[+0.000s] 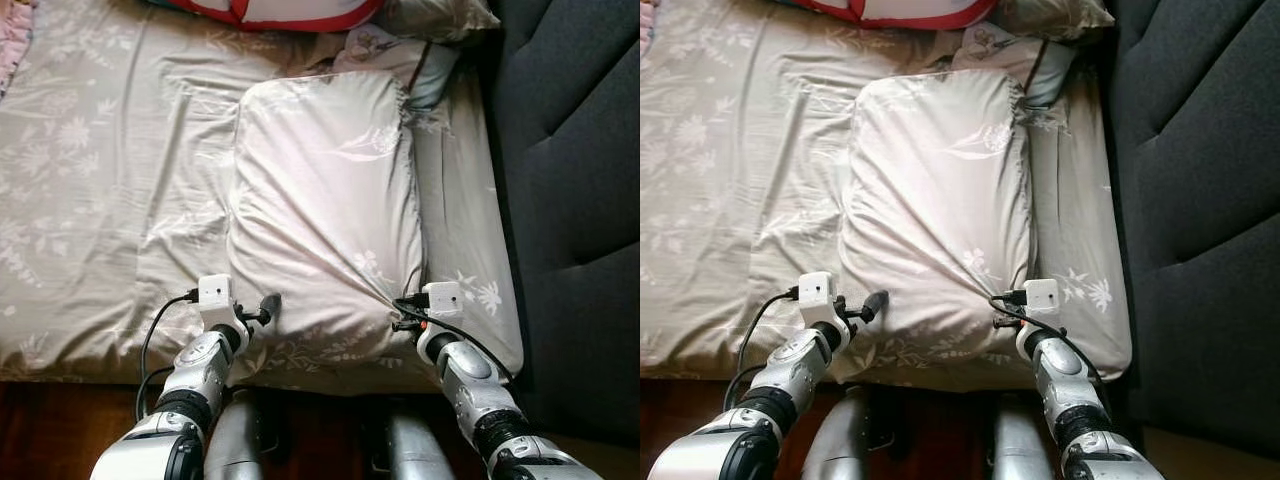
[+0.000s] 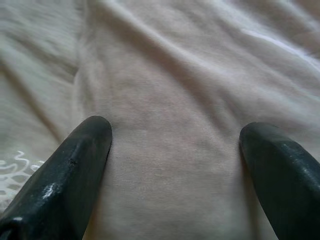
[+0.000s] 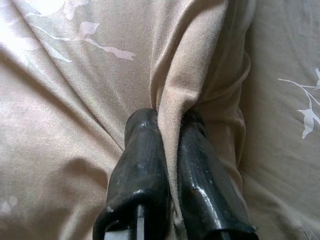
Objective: Clean up the room
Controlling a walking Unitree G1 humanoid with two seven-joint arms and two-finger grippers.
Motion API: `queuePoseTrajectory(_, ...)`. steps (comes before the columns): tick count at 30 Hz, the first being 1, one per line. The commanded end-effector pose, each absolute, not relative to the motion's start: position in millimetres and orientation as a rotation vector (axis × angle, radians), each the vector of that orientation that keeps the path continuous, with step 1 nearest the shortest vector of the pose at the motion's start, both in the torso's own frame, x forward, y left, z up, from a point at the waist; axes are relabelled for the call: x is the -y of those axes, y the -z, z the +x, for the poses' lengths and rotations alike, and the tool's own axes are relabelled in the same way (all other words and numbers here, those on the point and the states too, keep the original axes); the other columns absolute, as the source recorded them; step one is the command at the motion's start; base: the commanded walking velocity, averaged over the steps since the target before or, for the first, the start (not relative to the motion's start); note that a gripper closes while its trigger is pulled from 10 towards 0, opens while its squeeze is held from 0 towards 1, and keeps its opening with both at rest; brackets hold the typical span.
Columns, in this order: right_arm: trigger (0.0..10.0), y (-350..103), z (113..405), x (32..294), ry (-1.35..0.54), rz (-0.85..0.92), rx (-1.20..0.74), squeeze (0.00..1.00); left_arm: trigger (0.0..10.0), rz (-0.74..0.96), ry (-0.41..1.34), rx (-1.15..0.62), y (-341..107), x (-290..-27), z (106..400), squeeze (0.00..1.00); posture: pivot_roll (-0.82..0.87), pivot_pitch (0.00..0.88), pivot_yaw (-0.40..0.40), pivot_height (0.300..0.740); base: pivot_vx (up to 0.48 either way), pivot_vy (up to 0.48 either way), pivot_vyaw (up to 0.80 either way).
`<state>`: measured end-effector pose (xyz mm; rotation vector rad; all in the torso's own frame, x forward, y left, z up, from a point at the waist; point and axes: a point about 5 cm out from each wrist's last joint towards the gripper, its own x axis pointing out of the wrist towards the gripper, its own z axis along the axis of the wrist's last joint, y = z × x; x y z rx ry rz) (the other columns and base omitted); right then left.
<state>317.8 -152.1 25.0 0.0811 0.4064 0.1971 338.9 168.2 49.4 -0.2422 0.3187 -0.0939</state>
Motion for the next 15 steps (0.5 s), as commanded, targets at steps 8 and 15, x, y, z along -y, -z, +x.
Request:
queuePoseTrajectory(8,0.0,19,277,157,-0.192,0.097,-0.608,0.00,10.0,-0.222,0.011,-0.418,-25,-169,323,0.00,-0.31,0.425,-0.097,0.672,0.000,0.000,0.00)
queuePoseTrajectory(15,0.0,13,280,162,-0.197,0.089,-0.588,0.00,10.0,-0.248,-0.028,-0.488,-14,-169,316,0.00,-0.37,0.407,-0.122,0.672,0.000,0.000,0.00)
